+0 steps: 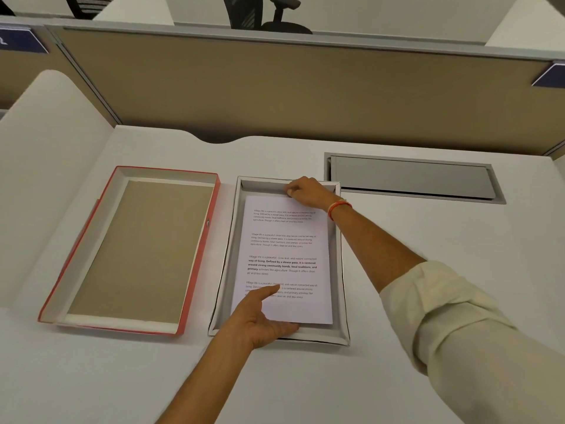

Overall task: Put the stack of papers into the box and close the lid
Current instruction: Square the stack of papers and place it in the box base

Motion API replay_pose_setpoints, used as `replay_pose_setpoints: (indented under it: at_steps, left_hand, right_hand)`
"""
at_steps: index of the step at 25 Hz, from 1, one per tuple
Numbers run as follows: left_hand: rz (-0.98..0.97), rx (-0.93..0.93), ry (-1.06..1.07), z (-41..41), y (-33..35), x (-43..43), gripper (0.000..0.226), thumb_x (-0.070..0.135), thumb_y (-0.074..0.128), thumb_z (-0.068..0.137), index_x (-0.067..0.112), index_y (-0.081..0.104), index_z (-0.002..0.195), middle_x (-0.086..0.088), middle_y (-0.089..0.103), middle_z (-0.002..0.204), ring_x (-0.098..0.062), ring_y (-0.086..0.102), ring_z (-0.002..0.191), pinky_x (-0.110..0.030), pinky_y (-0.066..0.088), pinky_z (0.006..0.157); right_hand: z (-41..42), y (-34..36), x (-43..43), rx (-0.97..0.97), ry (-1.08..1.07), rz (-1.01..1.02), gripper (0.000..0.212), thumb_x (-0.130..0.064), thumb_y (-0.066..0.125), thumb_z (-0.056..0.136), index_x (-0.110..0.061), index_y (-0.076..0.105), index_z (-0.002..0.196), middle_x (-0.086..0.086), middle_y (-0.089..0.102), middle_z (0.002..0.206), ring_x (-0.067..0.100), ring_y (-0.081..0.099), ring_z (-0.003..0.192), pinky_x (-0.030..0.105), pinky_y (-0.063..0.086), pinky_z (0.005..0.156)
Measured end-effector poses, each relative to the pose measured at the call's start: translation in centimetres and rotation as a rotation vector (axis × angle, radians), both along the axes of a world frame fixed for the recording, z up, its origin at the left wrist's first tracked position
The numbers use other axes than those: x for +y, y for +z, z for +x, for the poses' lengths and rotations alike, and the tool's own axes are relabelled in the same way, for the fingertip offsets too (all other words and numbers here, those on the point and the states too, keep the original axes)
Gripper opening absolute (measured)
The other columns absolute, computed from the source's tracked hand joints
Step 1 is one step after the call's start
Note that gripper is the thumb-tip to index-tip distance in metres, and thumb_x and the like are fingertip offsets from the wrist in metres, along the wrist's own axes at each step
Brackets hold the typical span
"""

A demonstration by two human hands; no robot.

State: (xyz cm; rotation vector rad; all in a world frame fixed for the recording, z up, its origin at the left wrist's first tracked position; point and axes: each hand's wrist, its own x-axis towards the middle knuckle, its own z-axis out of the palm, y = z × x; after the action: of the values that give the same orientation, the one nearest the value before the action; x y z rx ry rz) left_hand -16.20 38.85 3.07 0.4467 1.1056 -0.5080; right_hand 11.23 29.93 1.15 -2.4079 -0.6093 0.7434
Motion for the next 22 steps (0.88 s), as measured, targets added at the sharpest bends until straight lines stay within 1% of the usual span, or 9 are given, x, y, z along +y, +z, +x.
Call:
replay_pose_setpoints:
  at_steps: [3, 7, 11, 14, 18, 22]
  left_hand:
    - [-0.013, 0.003, 0.014, 0.05, -0.07, -0.11, 0.037, 0.006, 0.075, 0.080, 0.015, 0.059, 0.112, -0.023, 0.062, 0.121, -0.050, 0.060, 0.105, -0.073, 0.045, 0.089]
    - [-0.012, 0.009, 0.015, 0.03, -0.15, -0.15, 0.036, 0.007, 0.074, 0.081, 0.015, 0.059, 0.113, -0.023, 0.062, 0.122, -0.050, 0.060, 0.106, -0.069, 0.045, 0.094]
    - [-0.014, 0.013, 0.024, -0.01, -0.23, -0.22, 0.038, 0.008, 0.073, 0.082, 0.016, 0.058, 0.116, -0.022, 0.062, 0.124, -0.049, 0.059, 0.110, -0.067, 0.044, 0.098]
    - [-0.008, 0.024, 0.022, 0.04, -0.36, -0.22, 0.043, 0.009, 0.074, 0.082, 0.016, 0.057, 0.120, -0.022, 0.061, 0.127, -0.050, 0.057, 0.113, -0.066, 0.042, 0.101]
    - [-0.054, 0.016, 0.046, -0.01, -0.23, -0.13, 0.041, 0.007, 0.075, 0.080, 0.014, 0.059, 0.117, -0.023, 0.064, 0.124, -0.049, 0.059, 0.111, -0.067, 0.044, 0.097]
    - [-0.047, 0.006, 0.037, -0.15, -0.22, -0.07, 0.040, 0.007, 0.075, 0.080, 0.016, 0.059, 0.116, -0.023, 0.064, 0.123, -0.050, 0.060, 0.109, -0.069, 0.044, 0.095]
  right_hand:
    - [-0.01, -0.10, 0.19, 0.021, -0.026, 0.020, 0.033, -0.013, 0.043, 0.101, 0.000, 0.070, 0.114, 0.017, 0.067, 0.121, 0.034, 0.060, 0.110, 0.039, 0.048, 0.099]
    - [-0.18, -0.22, 0.47, 0.040, -0.051, 0.037, 0.032, -0.014, 0.046, 0.100, -0.002, 0.069, 0.119, 0.014, 0.066, 0.127, 0.033, 0.060, 0.116, 0.037, 0.047, 0.102]
    - [-0.25, -0.18, 0.42, 0.064, -0.069, 0.044, 0.033, -0.018, 0.049, 0.100, -0.003, 0.067, 0.122, 0.015, 0.064, 0.129, 0.034, 0.059, 0.117, 0.034, 0.046, 0.101]
    - [-0.32, -0.27, 0.30, 0.072, -0.069, 0.042, 0.033, -0.021, 0.050, 0.100, -0.003, 0.067, 0.123, 0.015, 0.065, 0.129, 0.034, 0.059, 0.116, 0.036, 0.047, 0.101]
    - [-0.45, -0.28, 0.32, 0.079, -0.085, 0.056, 0.033, -0.021, 0.051, 0.100, -0.003, 0.068, 0.122, 0.015, 0.066, 0.127, 0.034, 0.060, 0.115, 0.036, 0.048, 0.101]
    - [-0.59, -0.06, 0.36, 0.073, -0.089, 0.048, 0.033, -0.020, 0.050, 0.100, -0.003, 0.067, 0.123, 0.015, 0.065, 0.129, 0.034, 0.059, 0.117, 0.036, 0.046, 0.102]
